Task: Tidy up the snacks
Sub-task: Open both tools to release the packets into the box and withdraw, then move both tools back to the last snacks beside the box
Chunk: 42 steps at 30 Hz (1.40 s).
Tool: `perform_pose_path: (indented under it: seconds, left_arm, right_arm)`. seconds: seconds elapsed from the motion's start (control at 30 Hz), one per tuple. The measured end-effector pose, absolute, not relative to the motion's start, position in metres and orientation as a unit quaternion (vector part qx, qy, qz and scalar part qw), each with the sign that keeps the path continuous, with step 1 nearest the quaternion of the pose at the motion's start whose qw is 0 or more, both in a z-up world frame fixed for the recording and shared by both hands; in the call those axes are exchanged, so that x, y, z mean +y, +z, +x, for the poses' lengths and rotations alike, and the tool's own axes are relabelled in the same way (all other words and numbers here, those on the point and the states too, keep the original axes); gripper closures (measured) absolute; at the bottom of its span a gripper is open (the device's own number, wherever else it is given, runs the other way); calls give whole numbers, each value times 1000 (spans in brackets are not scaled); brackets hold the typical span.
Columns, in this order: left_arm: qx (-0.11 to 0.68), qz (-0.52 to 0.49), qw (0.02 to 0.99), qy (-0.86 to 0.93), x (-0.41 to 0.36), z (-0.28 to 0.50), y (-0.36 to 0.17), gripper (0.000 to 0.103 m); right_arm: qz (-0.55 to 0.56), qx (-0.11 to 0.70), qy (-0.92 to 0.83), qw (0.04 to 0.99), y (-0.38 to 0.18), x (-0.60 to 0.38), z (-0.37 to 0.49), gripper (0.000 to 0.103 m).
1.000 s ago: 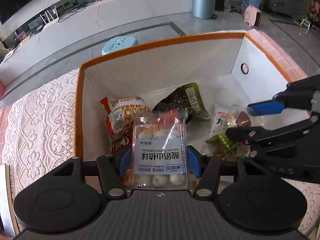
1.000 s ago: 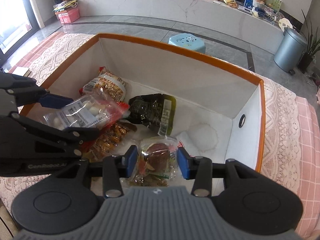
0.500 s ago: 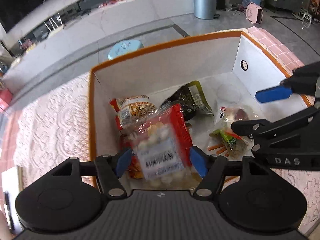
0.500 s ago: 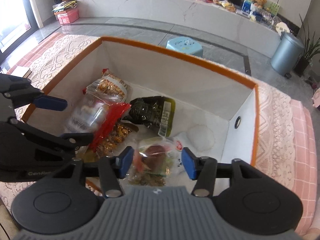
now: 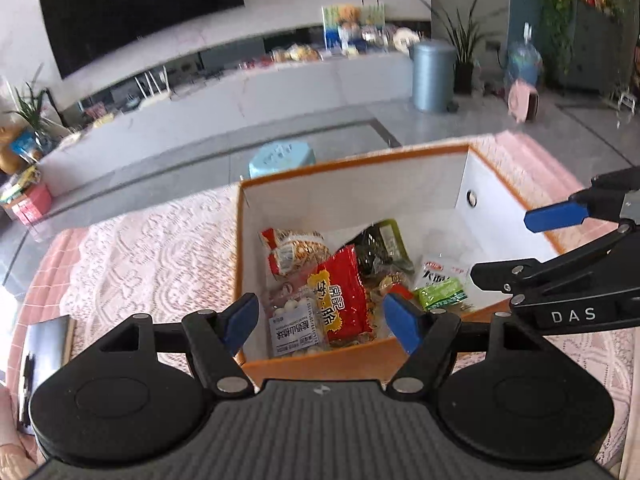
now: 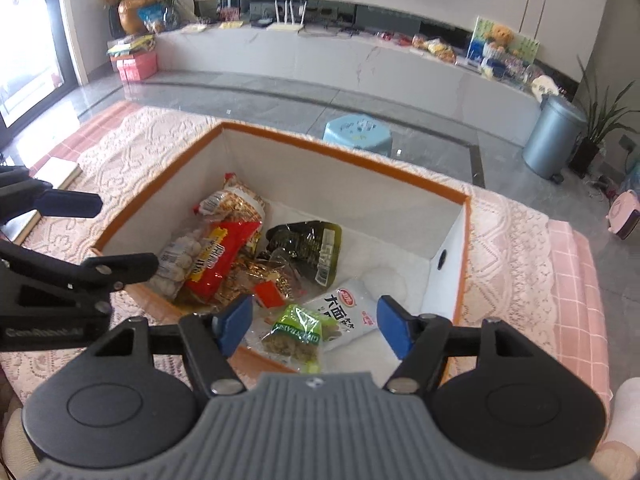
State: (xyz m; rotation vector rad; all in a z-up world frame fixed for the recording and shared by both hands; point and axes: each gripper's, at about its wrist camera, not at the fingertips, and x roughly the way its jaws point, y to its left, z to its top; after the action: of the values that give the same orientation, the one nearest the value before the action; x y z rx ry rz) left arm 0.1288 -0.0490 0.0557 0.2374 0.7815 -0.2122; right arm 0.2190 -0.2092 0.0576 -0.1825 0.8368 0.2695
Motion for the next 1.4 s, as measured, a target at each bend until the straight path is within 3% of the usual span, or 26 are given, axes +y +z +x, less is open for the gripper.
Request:
perform_pose_path:
  seconds: [0.4,0.8,0.87,1.13,1.27,1.4]
  left_arm:
    - [358,72,923,-117,-37,58,73,18]
    - [345,40,924,-159,-16,7,43,23]
    - [364,28,914,-175,-17,5,36,32]
    - [420,-7,890,-178,-28,15,8,38]
    - [435,-70,886,-146,-29,21,-3,41]
    - [442,-62,884,-136,-38,18,-18,47]
  right_arm:
    - [-43,330,126,935,76,-221,123,30]
    - [36,279,95,955,38,-224,41,29]
    - [20,270,74,960,26,-225,32,29]
    - [28,305,63,950,-22,-235,16,46]
    - [21,324,66,943,-43,-229,18,50]
    - [20,328,79,941,-53,-223,17,51]
